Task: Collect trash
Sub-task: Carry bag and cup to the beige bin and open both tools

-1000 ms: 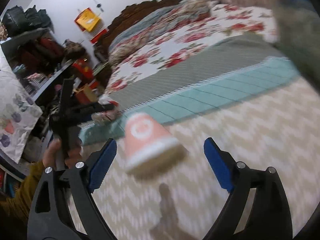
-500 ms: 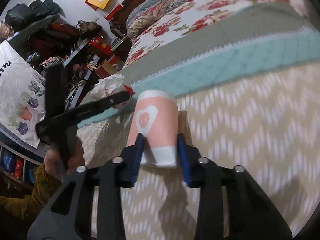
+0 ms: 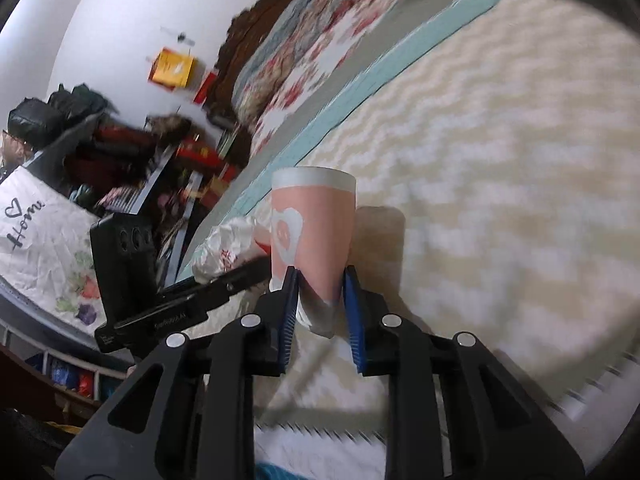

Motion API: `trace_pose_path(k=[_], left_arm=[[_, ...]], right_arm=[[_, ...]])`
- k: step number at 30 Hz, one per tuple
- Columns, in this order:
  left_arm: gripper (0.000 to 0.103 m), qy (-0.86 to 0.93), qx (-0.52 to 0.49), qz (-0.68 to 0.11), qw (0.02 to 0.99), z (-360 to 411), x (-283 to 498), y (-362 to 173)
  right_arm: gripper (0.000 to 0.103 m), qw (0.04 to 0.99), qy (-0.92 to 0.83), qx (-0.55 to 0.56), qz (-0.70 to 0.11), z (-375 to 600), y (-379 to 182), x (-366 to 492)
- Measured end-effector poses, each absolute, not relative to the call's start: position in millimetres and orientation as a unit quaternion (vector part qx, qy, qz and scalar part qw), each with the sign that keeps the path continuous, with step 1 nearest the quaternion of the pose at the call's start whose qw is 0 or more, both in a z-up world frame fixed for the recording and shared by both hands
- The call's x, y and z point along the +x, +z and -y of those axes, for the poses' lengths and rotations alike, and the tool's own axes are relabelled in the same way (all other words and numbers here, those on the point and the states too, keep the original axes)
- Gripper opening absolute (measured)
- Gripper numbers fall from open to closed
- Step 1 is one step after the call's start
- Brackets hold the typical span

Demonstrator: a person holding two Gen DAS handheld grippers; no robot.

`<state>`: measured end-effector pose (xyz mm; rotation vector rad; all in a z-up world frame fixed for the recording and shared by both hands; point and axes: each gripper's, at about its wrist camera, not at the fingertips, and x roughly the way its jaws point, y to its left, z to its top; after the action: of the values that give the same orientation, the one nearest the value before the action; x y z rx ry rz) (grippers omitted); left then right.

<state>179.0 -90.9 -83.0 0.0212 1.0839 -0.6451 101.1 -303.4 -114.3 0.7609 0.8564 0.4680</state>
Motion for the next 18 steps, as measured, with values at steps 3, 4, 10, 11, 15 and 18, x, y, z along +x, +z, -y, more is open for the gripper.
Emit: trace_pose_path(k=[3,4,10,11,15,18], left_arm=[[0.043,-0.328,0.031,-0.502,0.8,129,174,-79],[0.043,-0.338,0.038,-0.5,0.797,144,173,-78],[0.043,-0.391,0.076,-0.501,0.769,248,180,-75],[0.043,-0.402,0.085,-0.499,0.763,272,182,-73],[0.043,-0.43,0.121,-0.485,0.751,352,185,-67],[0.043,-0.446,0.148,-0.471,0.747,406,189,-65]], right_arm=[[0.025,0.824,0.187,0.379,-0.378,337,-112,77],[0.025,0.824,0.172,0.394,-0.37,351,-114,70],[0.024,0.826,0.096,0.459,-0.314,435,-120,36],[0.024,0.83,0.08,0.463,-0.301,452,-118,30],[0.024,0.849,0.016,0.461,-0.258,505,-109,12],[0.024,0.858,-0.032,0.457,-0.231,539,-105,5]])
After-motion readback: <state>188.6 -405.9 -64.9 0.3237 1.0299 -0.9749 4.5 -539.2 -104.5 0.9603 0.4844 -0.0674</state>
